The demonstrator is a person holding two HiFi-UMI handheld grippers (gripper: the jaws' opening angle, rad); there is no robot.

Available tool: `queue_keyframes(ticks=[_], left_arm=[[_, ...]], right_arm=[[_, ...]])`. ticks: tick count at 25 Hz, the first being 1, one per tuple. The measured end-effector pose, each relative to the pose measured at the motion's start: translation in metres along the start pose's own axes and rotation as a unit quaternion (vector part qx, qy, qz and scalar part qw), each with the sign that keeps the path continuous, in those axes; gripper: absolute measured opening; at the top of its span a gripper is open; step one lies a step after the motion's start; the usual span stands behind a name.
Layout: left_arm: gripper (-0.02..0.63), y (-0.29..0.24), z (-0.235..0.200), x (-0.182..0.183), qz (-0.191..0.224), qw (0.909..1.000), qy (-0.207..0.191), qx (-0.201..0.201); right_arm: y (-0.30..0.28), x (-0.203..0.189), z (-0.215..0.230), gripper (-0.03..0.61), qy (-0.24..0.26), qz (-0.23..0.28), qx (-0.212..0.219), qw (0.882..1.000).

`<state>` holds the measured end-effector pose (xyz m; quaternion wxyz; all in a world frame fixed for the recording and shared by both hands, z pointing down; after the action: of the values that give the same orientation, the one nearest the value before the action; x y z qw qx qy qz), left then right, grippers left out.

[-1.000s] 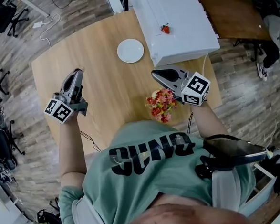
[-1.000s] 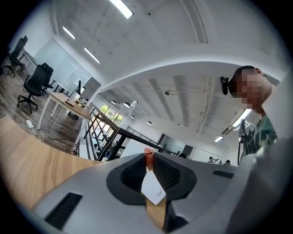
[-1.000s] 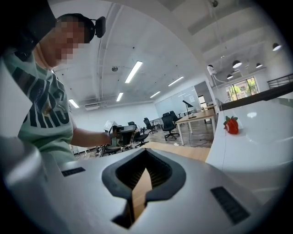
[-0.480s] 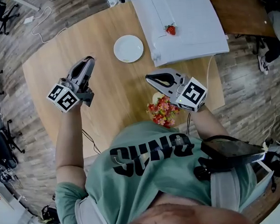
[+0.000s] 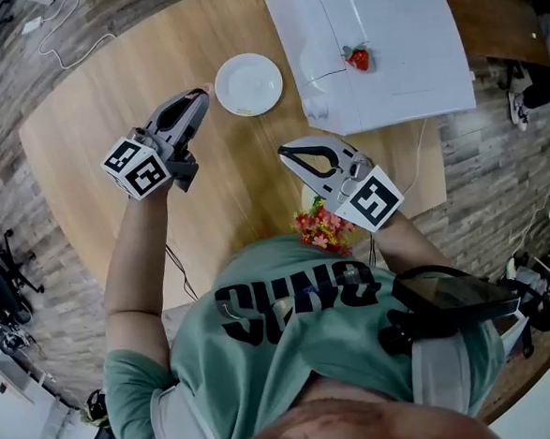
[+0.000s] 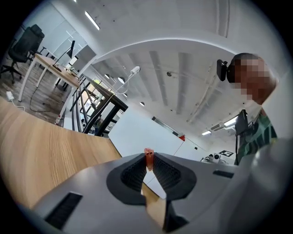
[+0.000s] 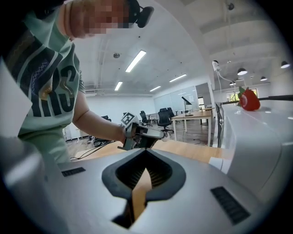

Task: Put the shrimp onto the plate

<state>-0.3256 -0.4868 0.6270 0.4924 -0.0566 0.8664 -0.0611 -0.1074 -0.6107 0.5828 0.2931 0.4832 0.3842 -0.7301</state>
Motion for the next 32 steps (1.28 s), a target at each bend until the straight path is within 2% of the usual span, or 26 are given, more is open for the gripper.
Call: queue_keyframes(ticks=[2, 5, 9, 11, 15, 23, 28, 32], left_arm=[[0.048, -0.008, -0.008, -0.010, -0.007, 1.0000, 0.006, -0.001], [0.048, -0.022, -0.020, -0.023, -0.014, 0.9998, 0.017, 0.000], [0.048, -0.040, -0.033, -0.036, -0.033, 0.9993, 0.018, -0.001], [0.048, -0.050, -0.038, -0.044, -0.048, 0.9987, 0.013, -0.004], [0.048, -0.069, -0.044, -0.060, -0.085, 0.9964, -0.001, -0.008], [0.048, -0.088, -0.053, -0.085, -0.152, 0.9878, -0.033, -0.005], [0.048, -0.092, -0.054, -0.089, -0.169, 0.9844, -0.047, -0.003], [0.048, -0.093, -0.054, -0.091, -0.181, 0.9817, -0.060, 0.002]], right_arm=[[-0.004, -0.002, 0.001, 0.006, 0.016, -0.009, 0.006, 1.000], [-0.011, -0.006, 0.001, 0.006, -0.030, 0.012, 0.001, 0.999], [-0.015, -0.016, 0.002, 0.006, -0.026, -0.014, 0.015, 0.999], [-0.017, -0.016, 0.003, 0.006, -0.058, 0.007, 0.008, 0.998], [-0.019, -0.017, 0.006, 0.006, -0.054, 0.010, 0.011, 0.998], [-0.019, -0.022, 0.004, 0.006, -0.052, -0.022, 0.019, 0.998], [-0.020, -0.018, 0.002, 0.006, -0.058, -0.002, 0.018, 0.998], [-0.019, -0.021, 0.001, 0.006, -0.052, -0.018, 0.025, 0.998]])
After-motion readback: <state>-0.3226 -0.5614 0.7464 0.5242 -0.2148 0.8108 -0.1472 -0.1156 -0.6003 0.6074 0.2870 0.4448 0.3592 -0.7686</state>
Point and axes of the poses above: the fingertips, and each gripper's own axes: y backward along the fingers, z to its right, x out of its top, the point moved 7 cm from there along y, backward along the fingers, and after that the axes turned 7 degrees about -y, right-handed, at the moved point
